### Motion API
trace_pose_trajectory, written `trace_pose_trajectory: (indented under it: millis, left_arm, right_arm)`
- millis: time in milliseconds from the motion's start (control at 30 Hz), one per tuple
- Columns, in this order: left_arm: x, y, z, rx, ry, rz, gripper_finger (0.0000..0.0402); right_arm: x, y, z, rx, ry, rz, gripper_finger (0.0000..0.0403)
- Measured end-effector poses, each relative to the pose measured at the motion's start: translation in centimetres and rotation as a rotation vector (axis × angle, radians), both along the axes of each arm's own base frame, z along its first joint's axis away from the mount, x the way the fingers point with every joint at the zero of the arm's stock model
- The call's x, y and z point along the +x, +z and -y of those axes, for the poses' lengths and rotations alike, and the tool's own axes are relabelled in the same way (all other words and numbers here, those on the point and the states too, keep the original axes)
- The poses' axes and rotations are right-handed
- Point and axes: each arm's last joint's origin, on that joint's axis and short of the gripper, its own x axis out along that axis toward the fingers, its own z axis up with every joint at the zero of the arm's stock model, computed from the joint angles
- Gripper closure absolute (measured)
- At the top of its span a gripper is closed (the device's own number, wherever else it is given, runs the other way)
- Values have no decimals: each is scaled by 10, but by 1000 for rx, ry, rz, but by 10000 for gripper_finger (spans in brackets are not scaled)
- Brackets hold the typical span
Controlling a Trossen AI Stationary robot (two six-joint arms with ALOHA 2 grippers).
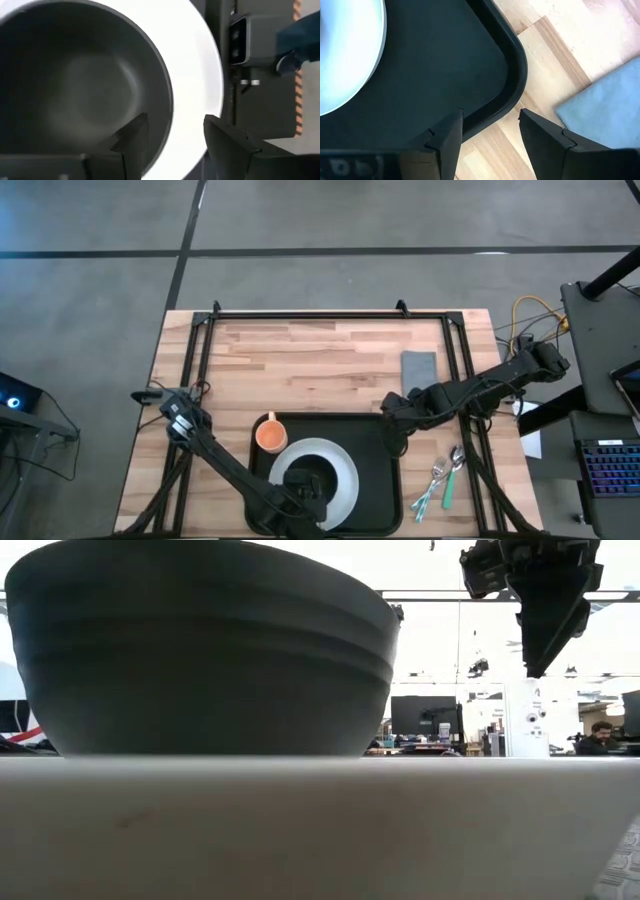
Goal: Set up tray
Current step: Put the gray napkin on the black tray at the right of the white plate
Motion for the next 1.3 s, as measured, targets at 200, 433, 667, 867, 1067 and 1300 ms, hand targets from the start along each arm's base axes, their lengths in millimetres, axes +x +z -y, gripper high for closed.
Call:
trace_pose_trajectory:
  millis: [200,433,667,867,1067,1300]
  left_arm:
    - [-10,27,-4,-56,34,47,227]
    - [-22,58,-12,-126,83,98,227]
    - [-28,79,-21,-126,162,183,227]
    - [-29,82,-23,-134,211,203,227]
    - [-29,82,-23,-144,233,202,227]
    - [-29,82,-23,-144,234,202,227]
  right_arm:
    - [-3,-1,2,-36,-52,-23,220]
    - [-20,-3,17,-172,-218,-174,220]
    - [-30,-38,52,-128,-293,-327,220]
    - [-34,-71,74,-72,-369,-303,220]
    - [-28,-73,86,-114,-399,-223,220]
    - [-27,-89,103,-158,-483,-177,220]
